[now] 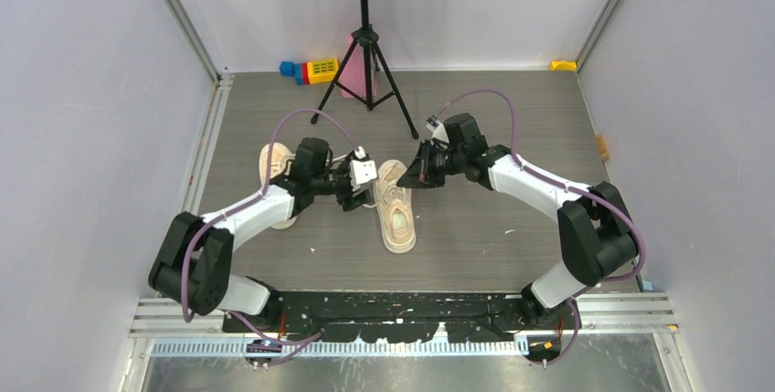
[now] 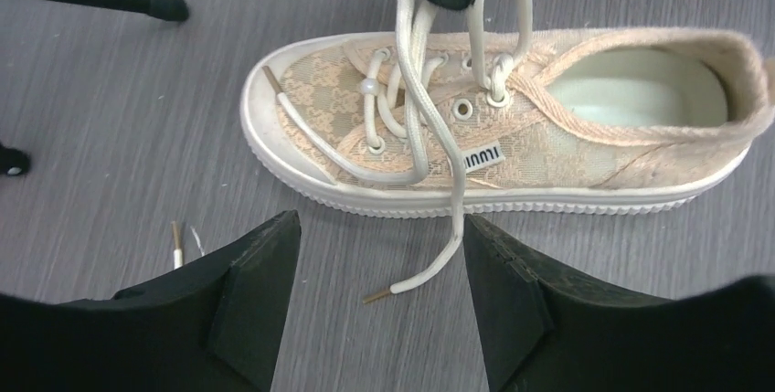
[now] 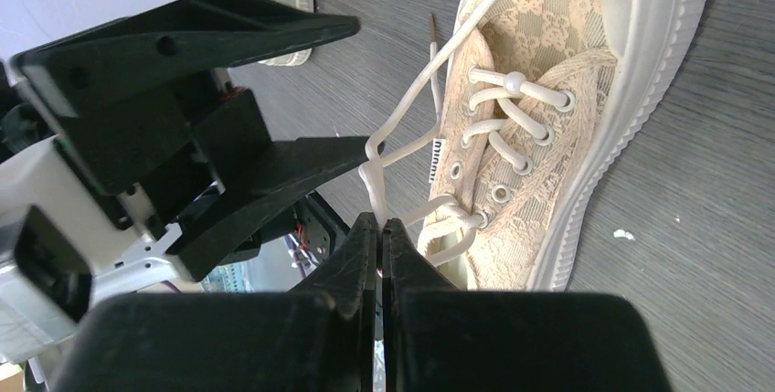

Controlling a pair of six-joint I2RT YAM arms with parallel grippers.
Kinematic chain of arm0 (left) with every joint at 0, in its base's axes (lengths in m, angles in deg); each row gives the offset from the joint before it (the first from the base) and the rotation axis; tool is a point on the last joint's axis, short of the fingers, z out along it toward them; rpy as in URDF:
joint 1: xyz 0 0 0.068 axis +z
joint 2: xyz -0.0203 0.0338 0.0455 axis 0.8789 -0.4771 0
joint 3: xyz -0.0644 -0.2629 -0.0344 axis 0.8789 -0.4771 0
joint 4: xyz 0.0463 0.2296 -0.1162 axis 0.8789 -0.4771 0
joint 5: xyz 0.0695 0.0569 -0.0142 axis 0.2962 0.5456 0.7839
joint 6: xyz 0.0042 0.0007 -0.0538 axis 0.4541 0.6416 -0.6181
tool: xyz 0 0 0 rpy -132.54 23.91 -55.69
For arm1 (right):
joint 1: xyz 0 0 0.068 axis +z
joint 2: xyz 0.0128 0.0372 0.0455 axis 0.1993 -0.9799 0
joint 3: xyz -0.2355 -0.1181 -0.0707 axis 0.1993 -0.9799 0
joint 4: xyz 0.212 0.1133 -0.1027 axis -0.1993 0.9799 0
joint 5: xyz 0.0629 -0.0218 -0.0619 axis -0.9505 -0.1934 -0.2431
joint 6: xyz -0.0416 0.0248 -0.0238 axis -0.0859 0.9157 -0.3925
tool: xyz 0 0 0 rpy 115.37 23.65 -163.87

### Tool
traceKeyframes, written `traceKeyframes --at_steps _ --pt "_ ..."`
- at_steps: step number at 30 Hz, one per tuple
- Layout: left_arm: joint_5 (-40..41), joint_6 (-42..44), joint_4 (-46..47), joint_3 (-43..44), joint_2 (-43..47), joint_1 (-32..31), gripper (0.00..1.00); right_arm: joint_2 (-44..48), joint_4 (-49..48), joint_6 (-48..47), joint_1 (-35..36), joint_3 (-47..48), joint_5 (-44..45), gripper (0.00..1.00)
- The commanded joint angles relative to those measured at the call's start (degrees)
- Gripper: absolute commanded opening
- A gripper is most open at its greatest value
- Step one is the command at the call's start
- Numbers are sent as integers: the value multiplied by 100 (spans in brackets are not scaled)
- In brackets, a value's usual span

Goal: Tie the shoes

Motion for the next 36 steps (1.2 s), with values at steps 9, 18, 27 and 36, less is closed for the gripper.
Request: traceKeyframes --at_steps 9,18,27,36 --pt "-533 1383 484 433 -884 -26 60 -23 65 -194 -23 276 -194 0" --pt "-779 1410 713 415 -996 -61 51 -72 -32 -136 -24 246 -214 0" --pt "-1105 1665 -427 784 -1021 -162 44 -114 -79 -53 -23 255 -223 0" --pt "-1176 1529 -287 772 -974 -329 52 -120 -42 -14 -23 264 -223 0"
